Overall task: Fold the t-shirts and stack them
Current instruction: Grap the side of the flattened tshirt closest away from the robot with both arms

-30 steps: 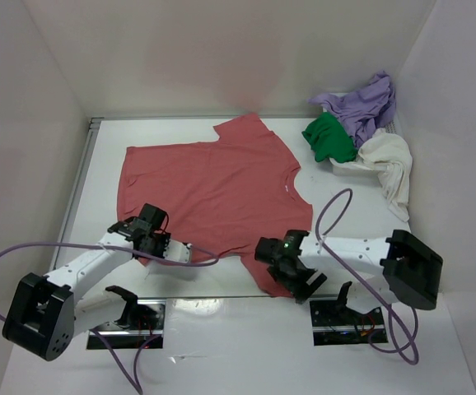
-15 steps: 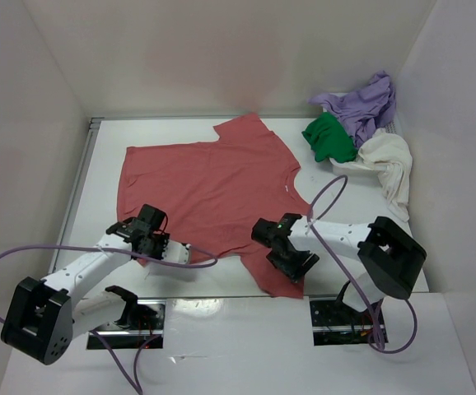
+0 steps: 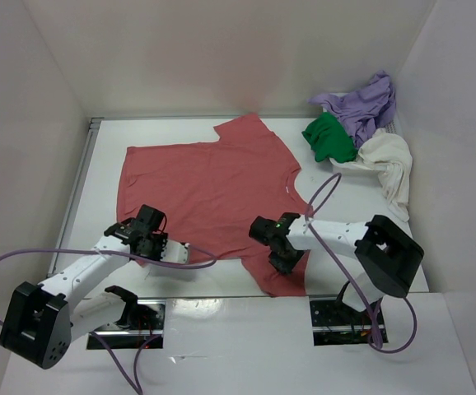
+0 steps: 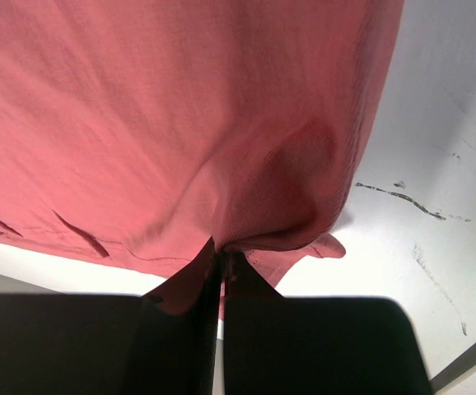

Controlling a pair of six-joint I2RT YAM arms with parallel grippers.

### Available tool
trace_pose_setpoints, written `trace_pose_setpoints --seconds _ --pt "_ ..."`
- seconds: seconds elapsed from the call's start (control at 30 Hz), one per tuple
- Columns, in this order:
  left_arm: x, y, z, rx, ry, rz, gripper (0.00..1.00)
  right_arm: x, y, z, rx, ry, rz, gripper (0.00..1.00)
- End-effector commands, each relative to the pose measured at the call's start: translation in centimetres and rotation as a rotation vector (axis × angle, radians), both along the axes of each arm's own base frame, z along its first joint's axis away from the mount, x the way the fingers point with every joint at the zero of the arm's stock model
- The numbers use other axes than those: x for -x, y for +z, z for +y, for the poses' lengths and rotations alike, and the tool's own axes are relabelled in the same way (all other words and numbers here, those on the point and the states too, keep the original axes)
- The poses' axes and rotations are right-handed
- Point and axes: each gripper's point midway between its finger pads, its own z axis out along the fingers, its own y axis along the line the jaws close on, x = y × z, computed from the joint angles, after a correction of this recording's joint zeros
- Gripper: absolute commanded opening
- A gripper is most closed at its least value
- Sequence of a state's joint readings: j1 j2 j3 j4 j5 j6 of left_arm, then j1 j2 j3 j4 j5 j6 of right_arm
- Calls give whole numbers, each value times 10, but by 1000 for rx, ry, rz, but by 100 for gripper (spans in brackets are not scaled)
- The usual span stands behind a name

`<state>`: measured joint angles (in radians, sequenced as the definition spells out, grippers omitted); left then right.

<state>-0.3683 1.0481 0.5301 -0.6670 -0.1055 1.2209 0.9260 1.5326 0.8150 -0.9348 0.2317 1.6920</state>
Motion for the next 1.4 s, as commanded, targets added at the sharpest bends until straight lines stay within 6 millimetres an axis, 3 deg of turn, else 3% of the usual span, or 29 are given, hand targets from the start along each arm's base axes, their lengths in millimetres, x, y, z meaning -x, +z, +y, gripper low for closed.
trace_pose_setpoints --seconds 0.0,0.1,0.27,0.47,0.57,0.6,0.67,0.7,0.73,0.87,0.97,1.1,1.27,1.37 --pt "1 6 2 -6 27 -9 0 1 2 4 60 102 -5 32" --pt "-12 10 14 -51 53 -74 0 -20 14 27 11 182 -91 34" --pt "-16 11 22 -72 83 -100 0 -62 15 50 -31 258 -163 0" --pt "-18 13 25 -74 105 -112 0 -97 22 64 -5 363 -197 1" --pt "-21 16 24 -70 105 -120 0 -90 28 65 -24 380 -172 31" --pt "-21 16 24 -70 105 -120 0 -86 31 61 -28 357 -172 37" --pt "-21 16 24 -70 105 -120 0 -65 55 56 -72 291 -189 53" --pt "-21 15 24 -67 114 -120 0 -58 65 54 -91 260 -201 57" --pt "-21 15 24 -67 114 -120 0 -51 83 47 -138 179 -244 58" --pt "-20 15 22 -59 110 -117 0 -21 91 23 -207 59 -212 58" --pt "-21 17 22 -55 111 -126 0 0 69 9 -166 7 -116 57" --pt "-21 16 20 -46 107 -122 0 19 41 -15 -73 -38 -40 62" --pt "-21 19 18 -32 112 -126 0 16 26 -19 -100 -99 -38 67" --pt "-21 22 14 -18 98 -131 0 16 16 -20 -68 -129 -18 75"
